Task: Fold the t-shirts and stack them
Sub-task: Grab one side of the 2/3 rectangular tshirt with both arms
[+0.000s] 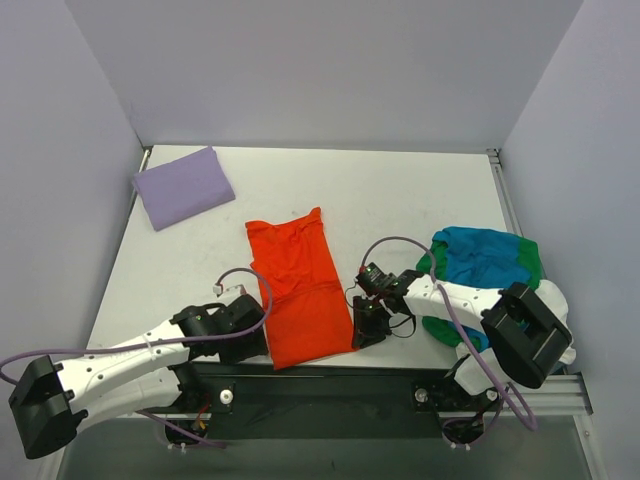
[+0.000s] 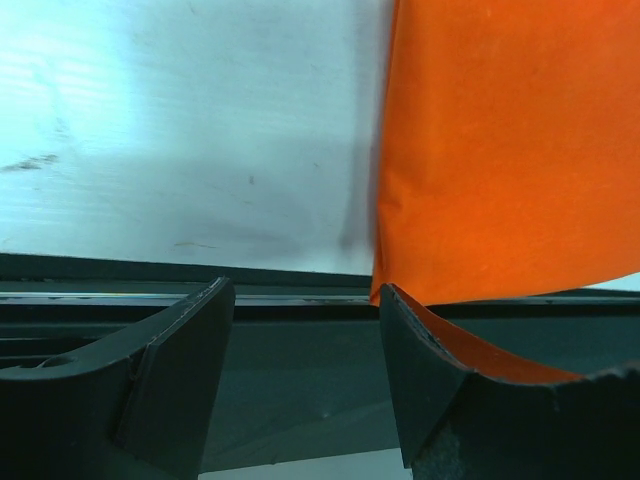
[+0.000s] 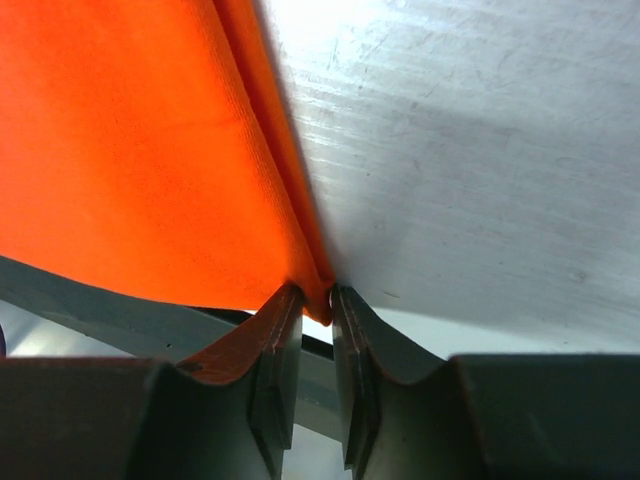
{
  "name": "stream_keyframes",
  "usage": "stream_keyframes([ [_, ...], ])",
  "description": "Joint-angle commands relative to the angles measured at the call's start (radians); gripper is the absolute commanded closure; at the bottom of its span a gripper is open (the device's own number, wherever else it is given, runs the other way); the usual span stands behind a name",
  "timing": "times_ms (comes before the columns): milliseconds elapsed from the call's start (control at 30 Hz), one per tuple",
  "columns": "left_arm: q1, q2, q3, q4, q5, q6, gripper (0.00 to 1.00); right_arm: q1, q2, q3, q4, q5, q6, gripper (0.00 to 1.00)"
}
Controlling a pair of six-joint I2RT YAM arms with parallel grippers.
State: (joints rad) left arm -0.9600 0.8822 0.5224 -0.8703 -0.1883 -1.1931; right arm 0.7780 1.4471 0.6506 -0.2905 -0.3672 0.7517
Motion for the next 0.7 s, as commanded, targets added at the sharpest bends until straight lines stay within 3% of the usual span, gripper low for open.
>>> stream_keyframes([
  [0, 0.003, 0.04, -0.024, 0.122, 0.101, 0.032, 0.3, 0.018, 0.022, 0.006, -0.032, 0.001, -0.005, 0.82],
  [133, 0.001, 0.093, -0.033, 0.21, 0.15, 0.053, 0.3, 0.023, 0.032, 0.006, -0.032, -0.003, -0.002, 0.88],
  [400, 0.0, 0.1, -0.101, 0.336, 0.231, 0.036, 0.34, 0.026, 0.032, 0.001, -0.032, -0.001, 0.003, 0.88],
  [667, -0.013, 0.087, -0.125, 0.303, 0.231, -0.016, 0.47, 0.03, 0.05, 0.015, -0.03, -0.007, 0.008, 0.88],
])
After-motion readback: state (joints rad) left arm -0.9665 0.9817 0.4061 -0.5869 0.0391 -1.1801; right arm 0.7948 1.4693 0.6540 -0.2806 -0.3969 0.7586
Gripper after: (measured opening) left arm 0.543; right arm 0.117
